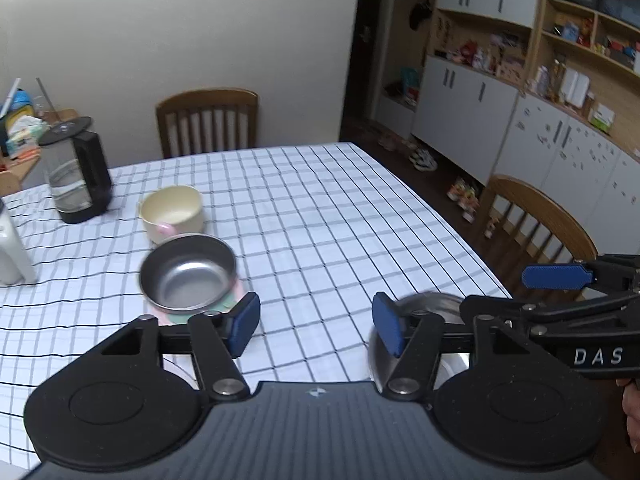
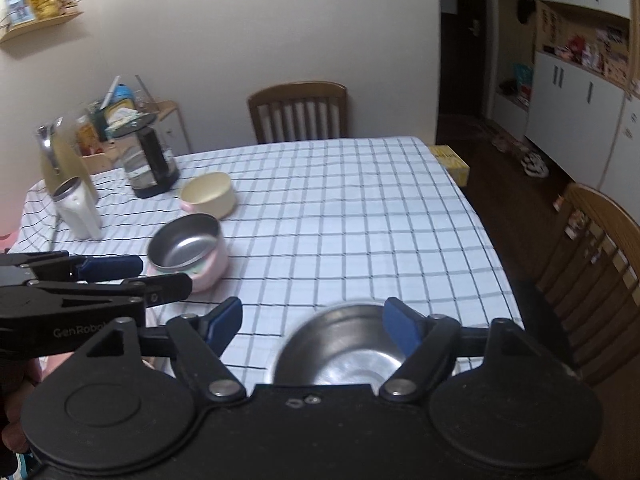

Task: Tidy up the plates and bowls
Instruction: 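Lower the steel bowl onto the tablecloth and open both tools, then move both tools to the pink-handled steel pot and close on its rim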

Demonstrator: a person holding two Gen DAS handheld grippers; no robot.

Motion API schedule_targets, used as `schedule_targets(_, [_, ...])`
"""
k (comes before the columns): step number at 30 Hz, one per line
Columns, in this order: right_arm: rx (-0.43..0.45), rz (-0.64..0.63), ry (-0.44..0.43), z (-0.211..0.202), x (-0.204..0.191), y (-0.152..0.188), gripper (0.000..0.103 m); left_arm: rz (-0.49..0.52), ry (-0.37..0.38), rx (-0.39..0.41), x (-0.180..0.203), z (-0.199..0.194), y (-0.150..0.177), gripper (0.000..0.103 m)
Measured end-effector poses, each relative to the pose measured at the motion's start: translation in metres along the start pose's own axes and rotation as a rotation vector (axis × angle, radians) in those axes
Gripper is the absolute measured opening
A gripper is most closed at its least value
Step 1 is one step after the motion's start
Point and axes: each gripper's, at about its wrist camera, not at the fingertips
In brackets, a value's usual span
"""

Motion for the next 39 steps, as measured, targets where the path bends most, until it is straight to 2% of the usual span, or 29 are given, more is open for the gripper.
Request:
schedule_targets(5, [0.013,-0.040,-0.022,0.004,-0.017,-0.013,0.087,-0.032,-0.037,0.030,-0.020,-0.010,-0.007,0.072])
schedule_targets(9, [0.018,-0.067,-0.045,0.010,-0.029,-0.022,0.092,-0.053,-0.070,0.043,-0.035,-0.012,-0.011,0.074])
schedule_targets(11, [0.016,-0.083,-0.054,0.017,-0.035,-0.028,0.094,-0.072,-0.086,0.049,-0.044,-0.011,-0.014,0.079])
schedule_targets(13, [0.014,-0.098,-0.061,0.024,-0.041,-0.033,0.102,-0.090,-0.095,0.048,-0.053,-0.008,-0.017,0.080])
schedule_targets(22, [0.019,-0.140,-0.103,0.072,-0.055,-0.065,0.103,-0.131,-0.169,0.008,-0.094,0.028,-0.035,0.080])
schedule_targets(28, [-0.028,-0.182,-0.128,0.116,-0.060,-0.082,0.103,-0.184,-0.217,-0.066,-0.126,0.070,-0.043,0.080])
schedule_targets(32, [-0.068,-0.219,-0.133,0.148,-0.065,-0.087,0.103,-0.206,-0.220,-0.155,-0.142,0.103,-0.043,0.080])
schedule_targets(39, [-0.148,-0.281,-0.133,0.203,-0.077,-0.088,0.102,-0.214,-0.260,-0.245,-0.154,0.151,-0.036,0.080])
Point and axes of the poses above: each gripper's, at about its wrist camera, not at the fingertips, and z roughly the way its jaws point, x to its right, y to its underside, and after that the axes turned 3 degrees about -y, right-handed
